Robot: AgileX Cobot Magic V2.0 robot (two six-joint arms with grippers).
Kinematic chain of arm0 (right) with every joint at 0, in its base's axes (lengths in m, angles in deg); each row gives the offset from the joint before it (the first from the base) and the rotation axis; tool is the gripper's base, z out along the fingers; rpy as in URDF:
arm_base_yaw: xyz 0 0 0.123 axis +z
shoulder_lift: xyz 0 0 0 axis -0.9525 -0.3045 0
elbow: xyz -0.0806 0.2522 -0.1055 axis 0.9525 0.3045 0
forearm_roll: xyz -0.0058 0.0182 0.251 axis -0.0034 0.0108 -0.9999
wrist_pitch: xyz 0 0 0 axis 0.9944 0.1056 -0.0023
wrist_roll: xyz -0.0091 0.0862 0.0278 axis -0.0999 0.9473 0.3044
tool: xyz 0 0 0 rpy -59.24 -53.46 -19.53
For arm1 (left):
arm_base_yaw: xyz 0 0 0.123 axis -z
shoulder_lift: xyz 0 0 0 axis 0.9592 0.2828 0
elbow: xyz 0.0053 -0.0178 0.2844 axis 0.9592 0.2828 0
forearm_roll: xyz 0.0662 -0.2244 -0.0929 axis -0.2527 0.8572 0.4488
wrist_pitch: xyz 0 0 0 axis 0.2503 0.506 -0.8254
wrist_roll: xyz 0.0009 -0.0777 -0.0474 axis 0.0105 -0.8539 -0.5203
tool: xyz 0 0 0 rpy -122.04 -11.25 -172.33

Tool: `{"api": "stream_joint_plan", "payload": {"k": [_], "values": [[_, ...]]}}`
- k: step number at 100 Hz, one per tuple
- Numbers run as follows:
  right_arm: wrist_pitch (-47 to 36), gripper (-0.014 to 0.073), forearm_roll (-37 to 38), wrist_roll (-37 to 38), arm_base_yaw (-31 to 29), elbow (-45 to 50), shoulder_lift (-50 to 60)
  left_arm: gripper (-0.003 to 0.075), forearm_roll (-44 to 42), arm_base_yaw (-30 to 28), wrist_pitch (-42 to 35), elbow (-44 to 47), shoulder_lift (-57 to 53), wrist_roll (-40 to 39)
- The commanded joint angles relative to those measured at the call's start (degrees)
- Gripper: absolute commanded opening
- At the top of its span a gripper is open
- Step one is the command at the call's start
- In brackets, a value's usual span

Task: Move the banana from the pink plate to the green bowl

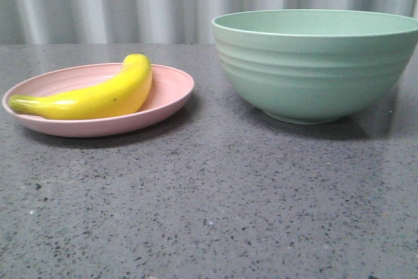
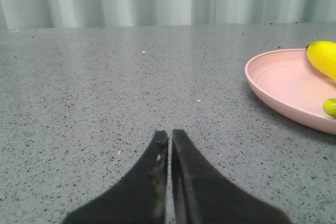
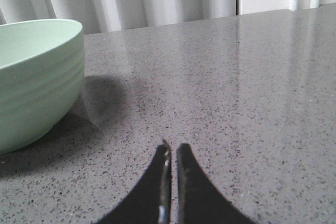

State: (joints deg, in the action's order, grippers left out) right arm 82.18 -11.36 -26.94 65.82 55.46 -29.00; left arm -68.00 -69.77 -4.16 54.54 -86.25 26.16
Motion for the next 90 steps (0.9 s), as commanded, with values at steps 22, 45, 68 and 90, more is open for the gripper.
{"api": "stream_joint_plan", "payload": {"k": [22, 45, 68, 90], "values": [[-7.3, -0.0067, 0.7, -0.2, -0.3, 1.4, 1.1, -0.002, 0.5, 0.0, -5.0, 0.1, -1.5, 0.0], [-7.2, -0.0067, -1.6, -0.2, -0.3, 1.0, 1.1, -0.002, 0.8, 0.0, -5.4, -0.1, -1.5, 0.0], [-1.8, -0.0061, -2.1, -0.2, -0.3, -4.5, -1.0, -0.0021, 1.8, 0.0, -4.2, -5.8, 0.8, 0.0], [5.3, -0.006, -1.6, -0.2, -0.3, -14.4, -11.6, -0.002, 0.5, 0.0, -3.5, -15.4, 11.8, 0.0]]}}
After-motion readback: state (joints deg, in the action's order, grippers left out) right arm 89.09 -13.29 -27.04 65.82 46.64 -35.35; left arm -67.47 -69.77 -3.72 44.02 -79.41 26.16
